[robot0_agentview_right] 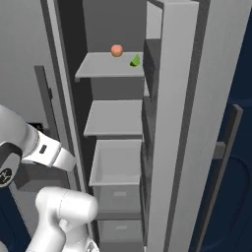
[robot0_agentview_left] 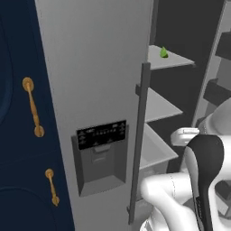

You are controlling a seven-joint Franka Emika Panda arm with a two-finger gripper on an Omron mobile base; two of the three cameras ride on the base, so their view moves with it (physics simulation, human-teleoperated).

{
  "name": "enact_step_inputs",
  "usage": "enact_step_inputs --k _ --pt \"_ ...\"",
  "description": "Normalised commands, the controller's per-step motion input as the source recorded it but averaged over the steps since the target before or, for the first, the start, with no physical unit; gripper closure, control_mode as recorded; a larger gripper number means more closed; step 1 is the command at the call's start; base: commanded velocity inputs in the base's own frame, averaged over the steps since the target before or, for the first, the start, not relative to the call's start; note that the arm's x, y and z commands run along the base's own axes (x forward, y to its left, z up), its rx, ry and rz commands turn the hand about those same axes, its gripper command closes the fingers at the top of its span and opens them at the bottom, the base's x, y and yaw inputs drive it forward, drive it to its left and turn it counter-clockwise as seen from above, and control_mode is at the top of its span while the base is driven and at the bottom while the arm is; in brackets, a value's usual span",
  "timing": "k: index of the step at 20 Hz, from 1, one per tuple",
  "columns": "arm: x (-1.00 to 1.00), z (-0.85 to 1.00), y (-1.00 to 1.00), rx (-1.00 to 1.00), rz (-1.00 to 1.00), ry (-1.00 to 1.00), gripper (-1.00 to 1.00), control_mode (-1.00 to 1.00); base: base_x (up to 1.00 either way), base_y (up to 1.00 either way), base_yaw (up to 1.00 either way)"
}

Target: Grab a lemon wedge from the fridge and one ice cube from the ice bowl, and put them in the glass of lemonade.

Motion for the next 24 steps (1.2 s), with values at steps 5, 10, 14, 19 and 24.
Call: enact_step_inputs --k 5,10,14,19,24 --pt "0.0 0.0 0.0 0.0 0.0 0.0 -1.0 1.0 0.59 -0.54 -0.01" --pt "0.0 0.0 0.0 0.0 0.0 0.0 -1.0 1.0 0.63 -0.12 -0.04" --pt "0.0 0.0 0.0 0.0 0.0 0.0 -1.0 1.0 0.06 0.0 0.0" --pt "0.0 0.0 0.0 0.0 0.0 0.0 -1.0 1.0 0.0 0.0 0.0" --pt "0.0 0.0 0.0 0.0 0.0 0.0 -1.0 -1.0 0.0 0.0 0.0"
